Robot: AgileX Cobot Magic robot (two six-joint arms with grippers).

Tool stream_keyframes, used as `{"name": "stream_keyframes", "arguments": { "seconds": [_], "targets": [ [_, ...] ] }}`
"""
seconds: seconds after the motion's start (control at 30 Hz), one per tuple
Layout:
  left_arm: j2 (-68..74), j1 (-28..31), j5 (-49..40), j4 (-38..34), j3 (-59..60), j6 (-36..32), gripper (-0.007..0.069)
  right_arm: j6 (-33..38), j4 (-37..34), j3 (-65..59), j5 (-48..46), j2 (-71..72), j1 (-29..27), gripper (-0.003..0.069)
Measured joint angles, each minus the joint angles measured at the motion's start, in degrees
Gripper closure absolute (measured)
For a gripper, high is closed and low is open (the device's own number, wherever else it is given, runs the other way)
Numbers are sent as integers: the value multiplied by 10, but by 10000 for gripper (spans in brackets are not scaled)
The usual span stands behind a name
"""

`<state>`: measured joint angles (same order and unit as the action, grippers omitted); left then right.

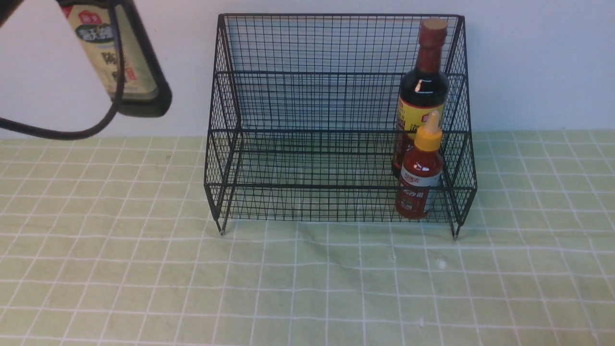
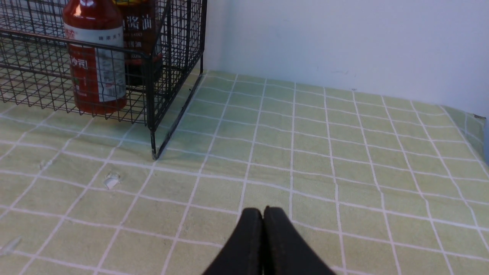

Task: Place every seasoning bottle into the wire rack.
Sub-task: Use the left arm to put the condiment bottle back on the shelf

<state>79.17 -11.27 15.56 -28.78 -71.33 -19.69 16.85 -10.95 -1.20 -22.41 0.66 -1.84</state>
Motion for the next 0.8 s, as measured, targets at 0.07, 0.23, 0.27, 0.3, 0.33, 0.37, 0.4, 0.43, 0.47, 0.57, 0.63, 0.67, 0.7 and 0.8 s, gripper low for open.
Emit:
{"name": "stream_keyframes", "arguments": {
  "seconds": [0.07, 0.23, 0.27, 0.3, 0.33, 0.37, 0.4, 0.43, 0.47, 0.57, 0.63, 0.67, 0.7, 0.8],
  "targets": [
    [11, -37, 19, -55, -22, -56, 323, 0, 0, 0, 0, 0, 0, 673],
    [47, -108, 91, -183, -54, -197, 323, 0, 0, 0, 0, 0, 0, 673],
    [58, -124, 116, -212, -65, -235, 323, 0, 0, 0, 0, 0, 0, 673],
    [66, -132, 124, -228, -70, -253, 323, 0, 0, 0, 0, 0, 0, 673],
    [87, -151, 154, -262, -86, -291, 323, 0, 0, 0, 0, 0, 0, 673],
    [104, -163, 172, -279, -99, -307, 323, 0, 0, 0, 0, 0, 0, 673],
    [114, -168, 180, -287, -107, -318, 323, 0, 0, 0, 0, 0, 0, 673],
    [128, -173, 185, -293, -116, -324, 323, 0, 0, 0, 0, 0, 0, 673],
    [139, -175, 187, -298, -125, -326, 323, 0, 0, 0, 0, 0, 0, 673],
    [163, -177, 188, -305, -142, -325, 323, 0, 0, 0, 0, 0, 0, 673],
    [181, -177, 188, -306, -155, -319, 323, 0, 0, 0, 0, 0, 0, 673],
    [183, -177, 188, -306, -156, -319, 323, 0, 0, 0, 0, 0, 0, 673],
    [192, -177, 188, -306, -163, -315, 323, 0, 0, 0, 0, 0, 0, 673],
    [210, -177, 190, -306, -174, -311, 323, 0, 0, 0, 0, 0, 0, 673]
  ]
}}
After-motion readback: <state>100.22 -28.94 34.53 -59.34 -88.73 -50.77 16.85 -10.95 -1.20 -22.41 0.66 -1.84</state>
